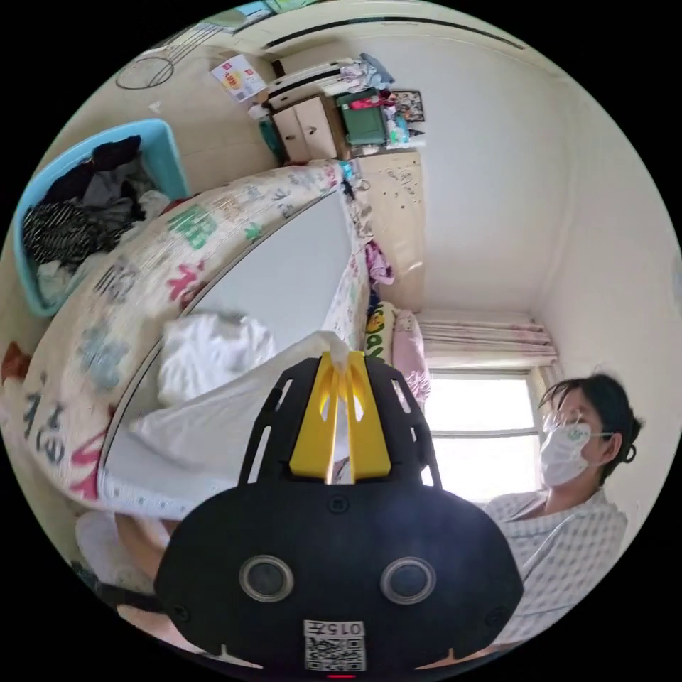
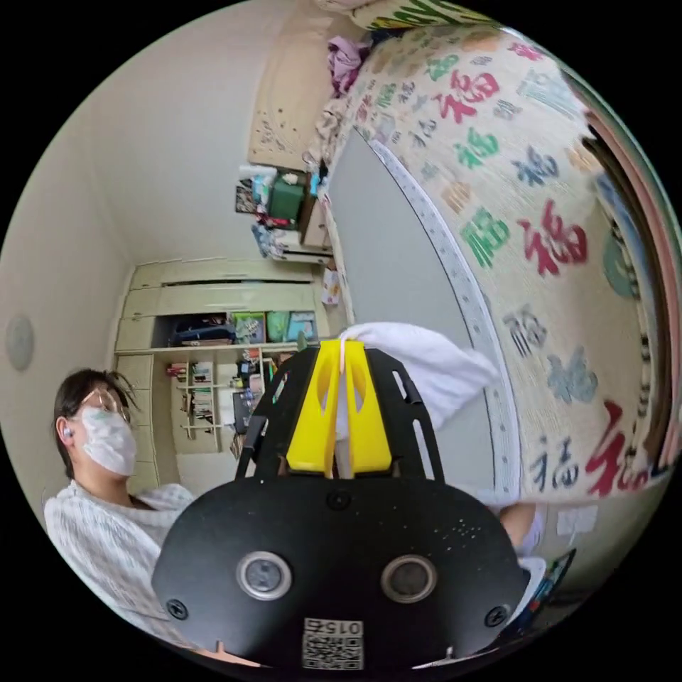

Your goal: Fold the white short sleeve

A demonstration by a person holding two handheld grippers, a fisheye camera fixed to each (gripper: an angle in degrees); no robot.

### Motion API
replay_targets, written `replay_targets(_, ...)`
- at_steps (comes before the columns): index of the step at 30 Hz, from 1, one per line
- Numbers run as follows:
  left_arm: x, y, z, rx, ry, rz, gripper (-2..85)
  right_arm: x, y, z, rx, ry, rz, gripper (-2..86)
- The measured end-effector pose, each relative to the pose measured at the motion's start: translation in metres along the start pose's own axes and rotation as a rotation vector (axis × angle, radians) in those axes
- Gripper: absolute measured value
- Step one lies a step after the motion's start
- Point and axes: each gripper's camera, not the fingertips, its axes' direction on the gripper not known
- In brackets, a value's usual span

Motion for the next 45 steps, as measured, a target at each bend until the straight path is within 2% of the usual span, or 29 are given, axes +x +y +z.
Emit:
replay_targets(3, 0.063, -0.079, 0.031, 0.050, 0.070, 0.171, -0.8, -0.043, -0.070, 0.032, 0.097, -0.129, -0.107, -0.2)
replay_targets(7, 0.169, -0.140, 0.036, 0.164, 0.224, 0.358, -0.8, -0.161, -0.139, 0.043, 0.185, -0.276, -0.329, -0.2)
replay_targets(11, 0.268, -0.148, 0.011, 0.201, 0.316, 0.549, -0.8, -0.266, -0.137, 0.013, 0.242, -0.365, -0.585, -0.1)
replay_targets(14, 0.288, -0.128, -0.003, 0.148, 0.353, 0.634, -0.8, -0.292, -0.108, -0.008, 0.246, -0.359, -0.685, -0.1)
replay_targets(19, 0.231, -0.084, -0.002, 0.035, 0.210, 0.635, -0.8, -0.251, -0.050, 0.000, 0.151, -0.222, -0.670, 0.0)
replay_targets(21, 0.169, -0.066, 0.010, -0.017, 0.142, 0.557, -0.8, -0.217, -0.028, 0.018, 0.111, -0.127, -0.612, 0.0)
replay_targets(25, 0.067, -0.042, 0.035, -0.099, 0.046, 0.389, -0.8, -0.119, 0.014, 0.069, 0.045, 0.031, -0.364, 0.1)
replay_targets(27, 0.008, -0.019, 0.049, -0.147, -0.093, 0.326, -0.7, -0.080, 0.031, 0.092, 0.020, 0.088, -0.274, 0.1)
replay_targets(33, -0.107, 0.041, 0.075, -0.293, -0.313, 0.138, -0.6, 0.023, 0.084, 0.162, -0.117, 0.296, -0.007, 0.1)
replay_targets(35, -0.128, 0.058, 0.082, -0.345, -0.367, 0.089, -0.6, 0.048, 0.107, 0.185, -0.205, 0.408, 0.083, 0.1)
replay_targets(40, -0.163, 0.093, 0.097, -0.477, -0.488, 0.006, -0.5, 0.071, 0.149, 0.215, -0.317, 0.531, 0.245, 0.1)
replay_targets(45, -0.185, 0.099, 0.106, -0.490, -0.574, -0.060, -0.2, 0.070, 0.166, 0.232, -0.269, 0.524, 0.349, 0.3)
